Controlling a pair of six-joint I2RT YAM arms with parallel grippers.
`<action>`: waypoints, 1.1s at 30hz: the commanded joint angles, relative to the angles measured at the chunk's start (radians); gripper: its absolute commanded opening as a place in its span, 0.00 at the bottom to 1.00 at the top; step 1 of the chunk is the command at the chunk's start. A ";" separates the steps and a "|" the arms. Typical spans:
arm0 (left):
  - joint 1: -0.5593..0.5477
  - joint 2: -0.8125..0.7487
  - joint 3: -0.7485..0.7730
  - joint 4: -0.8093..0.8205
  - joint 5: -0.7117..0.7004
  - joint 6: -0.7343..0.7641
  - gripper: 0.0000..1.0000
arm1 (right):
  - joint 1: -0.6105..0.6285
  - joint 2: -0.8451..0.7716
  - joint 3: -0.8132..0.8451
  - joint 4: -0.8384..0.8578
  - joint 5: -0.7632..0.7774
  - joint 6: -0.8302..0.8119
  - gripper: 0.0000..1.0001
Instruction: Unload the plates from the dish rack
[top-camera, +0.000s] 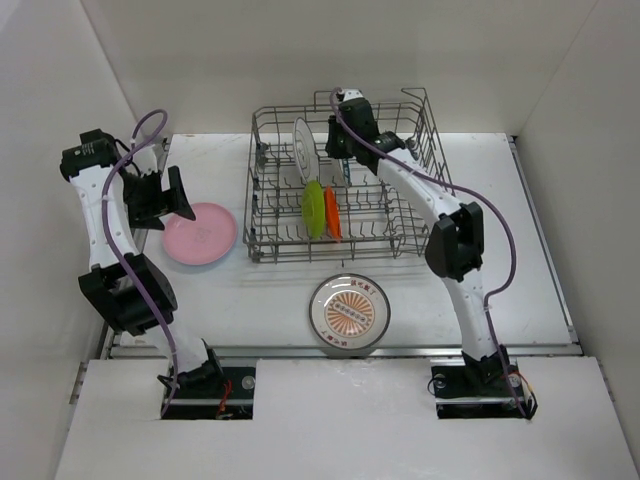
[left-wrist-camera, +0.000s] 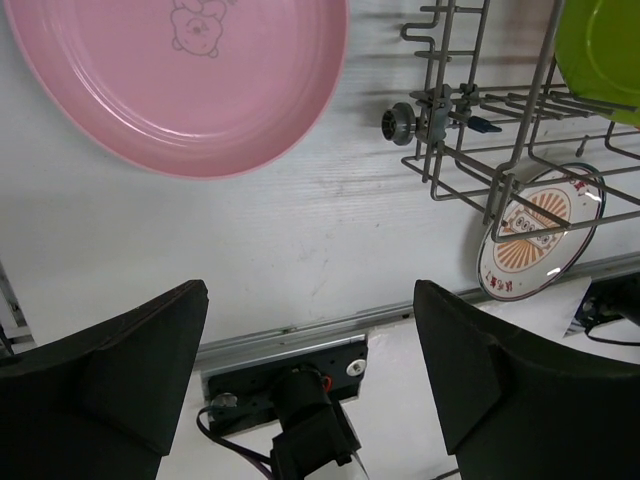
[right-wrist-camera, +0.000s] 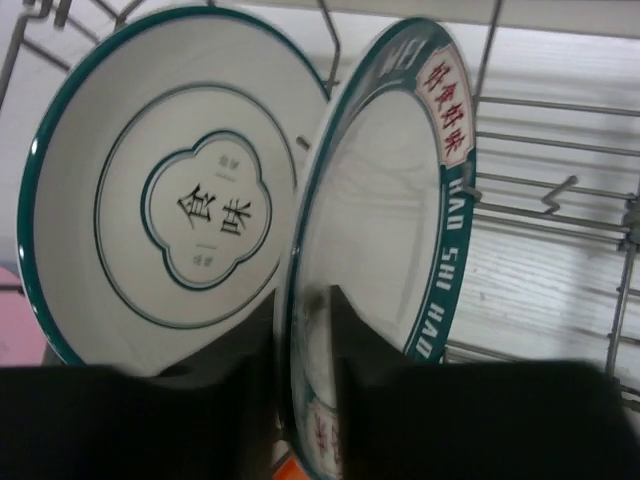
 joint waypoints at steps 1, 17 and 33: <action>0.000 0.000 0.045 -0.070 -0.005 -0.014 0.82 | 0.006 0.032 0.027 0.045 -0.063 -0.019 0.19; -0.010 -0.067 0.017 -0.061 0.032 -0.002 0.82 | 0.015 -0.346 -0.074 0.257 0.158 -0.155 0.00; -0.010 -0.290 -0.076 -0.100 0.044 0.026 0.83 | 0.552 -0.901 -0.681 -0.077 0.322 -0.358 0.00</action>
